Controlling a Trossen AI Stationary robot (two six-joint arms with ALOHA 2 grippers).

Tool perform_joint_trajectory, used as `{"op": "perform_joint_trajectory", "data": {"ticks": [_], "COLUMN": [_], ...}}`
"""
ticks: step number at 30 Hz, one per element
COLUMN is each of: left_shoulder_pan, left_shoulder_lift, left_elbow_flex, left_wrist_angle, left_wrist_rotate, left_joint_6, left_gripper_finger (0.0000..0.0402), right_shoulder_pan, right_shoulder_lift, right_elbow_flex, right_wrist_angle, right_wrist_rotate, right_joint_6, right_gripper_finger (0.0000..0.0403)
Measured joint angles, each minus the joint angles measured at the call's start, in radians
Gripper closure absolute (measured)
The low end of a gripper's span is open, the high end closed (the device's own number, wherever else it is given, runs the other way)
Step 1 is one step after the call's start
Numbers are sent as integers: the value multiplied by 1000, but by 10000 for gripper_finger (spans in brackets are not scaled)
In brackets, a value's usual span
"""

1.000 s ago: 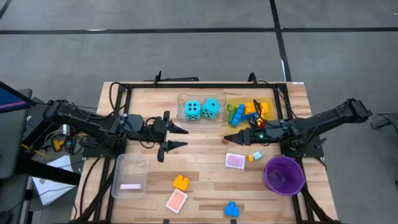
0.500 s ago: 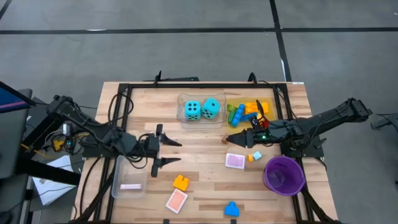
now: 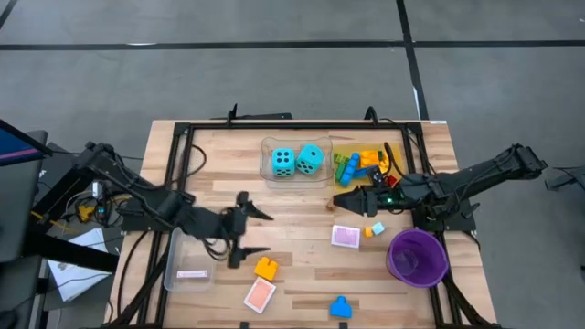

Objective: Pick & Place Toys
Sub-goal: Put the yellow game piece into the yellow bin

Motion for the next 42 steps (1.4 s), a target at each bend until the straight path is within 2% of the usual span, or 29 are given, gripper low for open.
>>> {"op": "perform_joint_trajectory", "data": {"ticks": [8,16,19,30,38,42], "left_shoulder_pan": [8,15,36,43,37,37], "left_shoulder_lift": [171,343,366,366,366,366], "left_elbow_flex": [29,29,7,-168,-264,-298], "left_wrist_angle": [-57,-72,-35,-33,79,135], "left_wrist_rotate": [130,327,391,399,387,423], "left_joint_6": [-50,-102,-125,-39,-18,4], "left_gripper_finger": [50,50,50,50,50,50], "right_shoulder_pan": [5,5,5,5,5,5], "right_shoulder_lift": [0,2,3,3,3,3], "right_elbow_flex": [0,0,0,0,0,0], "right_wrist_angle": [7,1,-3,-5,-5,-5], "right_wrist_rotate": [0,0,0,-1,-3,-3], "right_joint_6": [-17,-26,-28,-33,-55,-55], "right_gripper_finger": [24,24,24,24,24,24]}}
